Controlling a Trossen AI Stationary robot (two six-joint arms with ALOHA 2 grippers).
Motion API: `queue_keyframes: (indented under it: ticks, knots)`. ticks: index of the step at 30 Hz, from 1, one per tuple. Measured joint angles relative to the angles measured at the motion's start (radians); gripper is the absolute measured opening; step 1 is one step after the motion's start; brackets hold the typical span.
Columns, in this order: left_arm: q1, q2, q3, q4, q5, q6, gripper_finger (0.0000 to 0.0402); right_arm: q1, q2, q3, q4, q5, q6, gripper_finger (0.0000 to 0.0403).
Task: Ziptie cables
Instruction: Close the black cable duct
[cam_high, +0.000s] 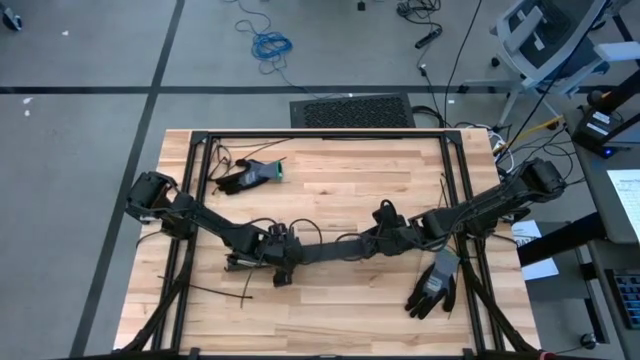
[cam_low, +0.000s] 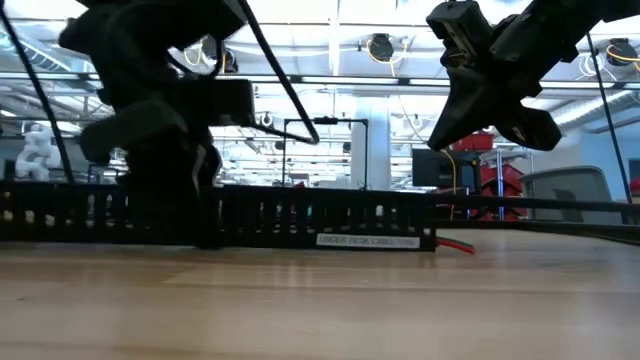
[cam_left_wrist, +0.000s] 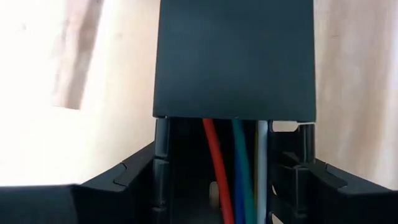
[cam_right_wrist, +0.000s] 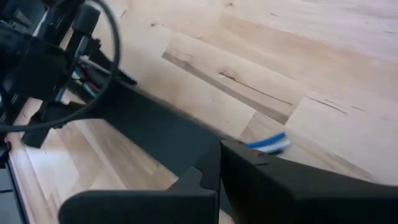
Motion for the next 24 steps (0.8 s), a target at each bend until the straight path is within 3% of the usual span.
queue_keyframes:
  ticks: [6, 16, 24]
  knots:
    - [0.049, 0.0, 0.0, 0.004, 0.065, 0.08, 0.0268, 0.0, 0.0, 0.0, 0.0, -0.001, -0.019, 0.0]
    - [0.07, -0.001, 0.001, -0.017, 0.099, 0.08, 0.0355, 0.0, 0.0, 0.0, 0.0, -0.003, -0.02, 0.0]
    - [0.07, -0.001, 0.002, -0.035, 0.091, 0.059, 0.0364, 0.0, 0.0, 0.0, 0.0, -0.003, -0.019, 0.0]
